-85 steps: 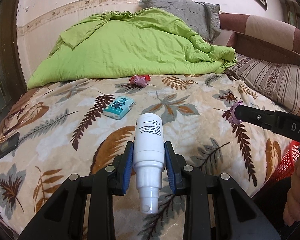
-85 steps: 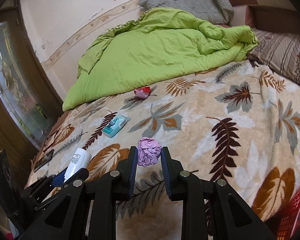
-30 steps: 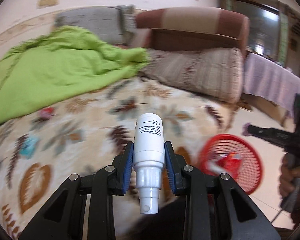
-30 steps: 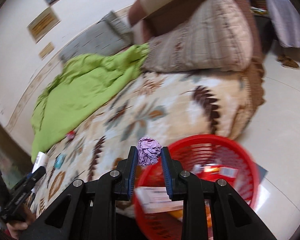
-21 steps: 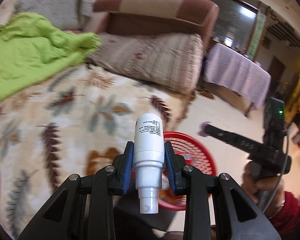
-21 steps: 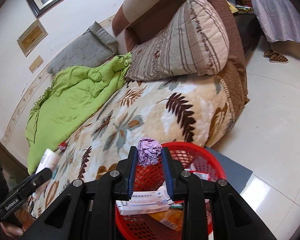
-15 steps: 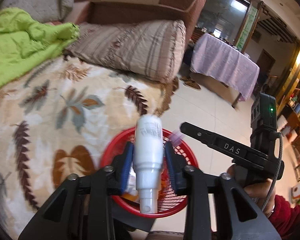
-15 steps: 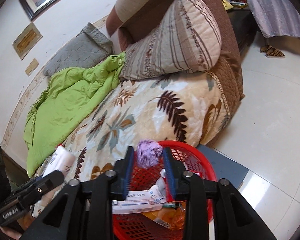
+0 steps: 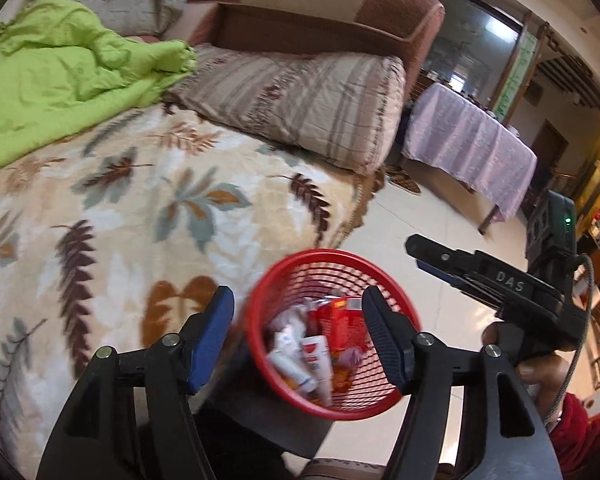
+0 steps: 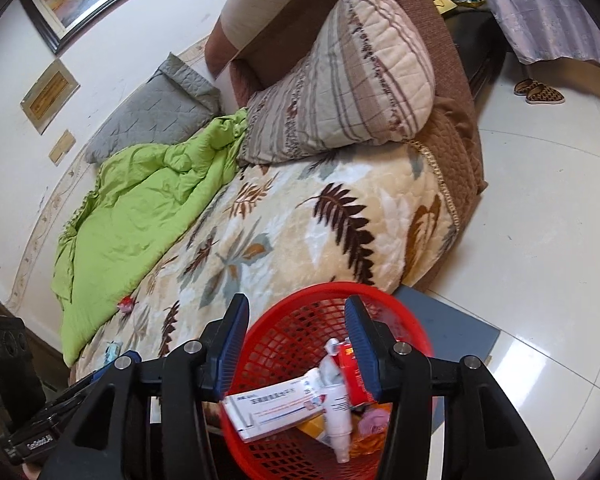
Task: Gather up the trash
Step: 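Carry spray bottle and paper ball to the red wastebasket and release both, then grasp the blue-green tissue pack with the left tool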
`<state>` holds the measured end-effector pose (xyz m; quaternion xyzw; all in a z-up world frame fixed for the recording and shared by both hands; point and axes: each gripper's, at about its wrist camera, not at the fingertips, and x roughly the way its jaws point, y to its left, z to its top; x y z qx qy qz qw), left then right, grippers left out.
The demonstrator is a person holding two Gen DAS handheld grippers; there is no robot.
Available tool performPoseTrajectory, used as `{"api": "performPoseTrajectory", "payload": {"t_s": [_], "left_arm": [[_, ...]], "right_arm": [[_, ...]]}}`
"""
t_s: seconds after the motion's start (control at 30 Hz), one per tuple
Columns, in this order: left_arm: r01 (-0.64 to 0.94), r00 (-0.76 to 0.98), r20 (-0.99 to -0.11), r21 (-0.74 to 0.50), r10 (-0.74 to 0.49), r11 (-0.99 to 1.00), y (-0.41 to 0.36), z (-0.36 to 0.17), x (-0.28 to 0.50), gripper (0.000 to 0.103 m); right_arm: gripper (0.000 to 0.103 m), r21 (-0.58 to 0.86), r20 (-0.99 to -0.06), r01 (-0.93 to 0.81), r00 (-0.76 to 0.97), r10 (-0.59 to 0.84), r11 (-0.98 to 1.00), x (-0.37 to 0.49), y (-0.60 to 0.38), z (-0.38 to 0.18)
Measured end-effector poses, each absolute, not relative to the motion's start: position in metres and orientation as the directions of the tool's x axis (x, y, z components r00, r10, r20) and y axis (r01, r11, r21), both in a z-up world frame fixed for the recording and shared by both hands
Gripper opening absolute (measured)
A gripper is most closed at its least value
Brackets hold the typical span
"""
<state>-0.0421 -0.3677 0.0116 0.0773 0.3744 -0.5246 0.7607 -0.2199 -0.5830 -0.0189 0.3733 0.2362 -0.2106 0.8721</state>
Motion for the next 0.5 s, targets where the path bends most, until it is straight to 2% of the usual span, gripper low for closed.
{"api": "performPoseTrajectory", "payload": {"t_s": [0.27,0.5], "left_arm": [[0.813,0.251,-0.650,-0.260,-0.717,0.521,-0.323,0.010,-0.018,0.067],[0.749,0.336,-0.635,-0.267,-0.695,0.606,-0.271,0.013,0.016,0.067]], "right_arm": [[0.062,0.516,-0.584,0.494,0.800,-0.134,0.700,-0.186,-0.547,-0.009],[0.062,0.476,-0.578,0.385,0.815,-0.049,0.791,-0.137,-0.499,0.007]]}}
